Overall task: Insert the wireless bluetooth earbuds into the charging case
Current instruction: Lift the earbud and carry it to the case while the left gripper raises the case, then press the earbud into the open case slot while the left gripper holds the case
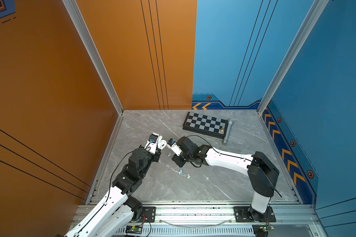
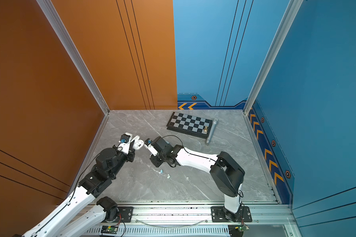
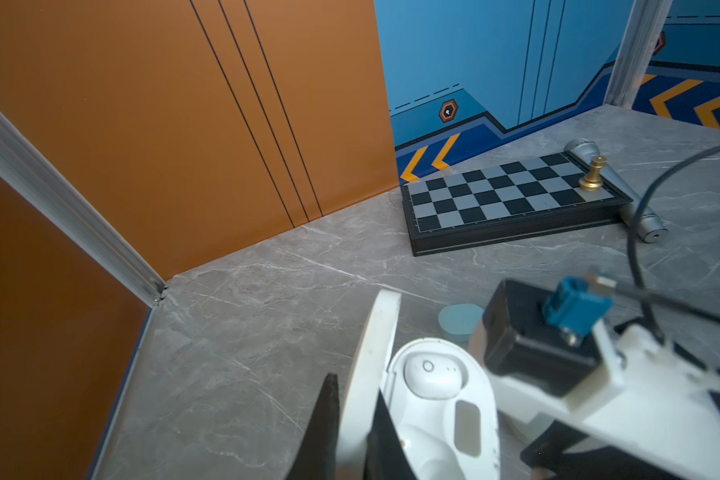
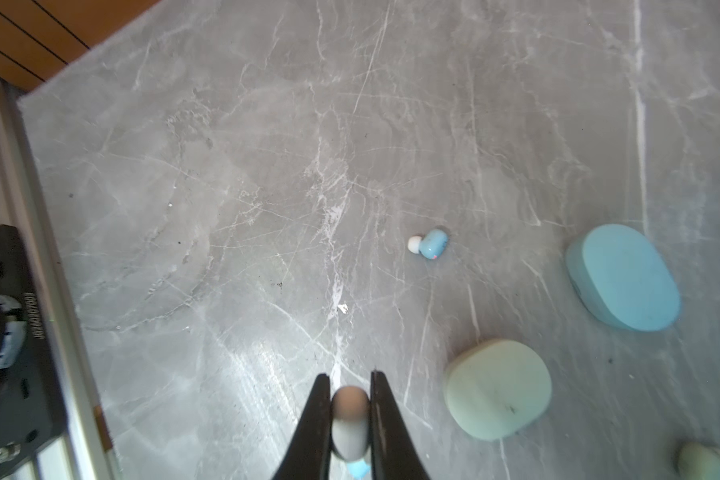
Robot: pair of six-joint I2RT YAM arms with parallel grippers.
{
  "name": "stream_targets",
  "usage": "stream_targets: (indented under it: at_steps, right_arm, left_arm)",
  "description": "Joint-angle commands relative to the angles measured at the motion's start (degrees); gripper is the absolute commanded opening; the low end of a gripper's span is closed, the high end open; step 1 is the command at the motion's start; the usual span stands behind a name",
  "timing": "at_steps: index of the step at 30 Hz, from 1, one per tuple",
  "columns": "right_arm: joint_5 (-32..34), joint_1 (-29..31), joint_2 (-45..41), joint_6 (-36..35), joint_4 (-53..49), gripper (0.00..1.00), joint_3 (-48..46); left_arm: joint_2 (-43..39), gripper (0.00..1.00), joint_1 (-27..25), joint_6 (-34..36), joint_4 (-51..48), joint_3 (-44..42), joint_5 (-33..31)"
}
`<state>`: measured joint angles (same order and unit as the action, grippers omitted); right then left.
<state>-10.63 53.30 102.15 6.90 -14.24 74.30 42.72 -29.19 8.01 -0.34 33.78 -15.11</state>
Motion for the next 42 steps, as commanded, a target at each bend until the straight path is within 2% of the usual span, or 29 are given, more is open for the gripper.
stream_targets:
  at_steps: [1,7,11,15,22,30,42]
  right_arm:
    - [-7.82,-4.54,-5.11,4.03,-4.43,0.11,-3.94]
    - [-12.28,-12.62,-14.09,4.8,-8.3,0.11,-10.27]
    - [-15.18,-18.22,-18.21,6.4,-9.88,0.11,-11.48]
    - [-22.7,-22.61,-21.47,10.79,-10.46,0.12,-9.75]
    - [-32.38,-23.86,-24.9,19.76,-7.16,0.13,-7.77]
    - [-32.4,-23.57,-26.58,27.55,0.74,0.13,-8.12]
    - [-26.8,-23.94,-25.11,31.83,8.41,0.13,-10.01]
  left_arm:
    - [4.75,0.0,0.63,-2.8,7.13,1.16,7.35]
    - [15.44,0.0,0.39,-4.27,16.53,4.1,13.0]
    - [21.29,0.0,0.03,-4.06,20.83,6.37,18.94]
    - [26.34,0.0,-0.97,-3.83,23.8,8.66,24.89]
    - [33.2,0.0,-4.2,-3.41,26.09,12.74,27.86]
    - [37.81,0.0,-7.77,-3.17,26.68,16.62,26.94]
    - [37.57,0.0,-9.57,-3.7,27.23,17.98,27.52]
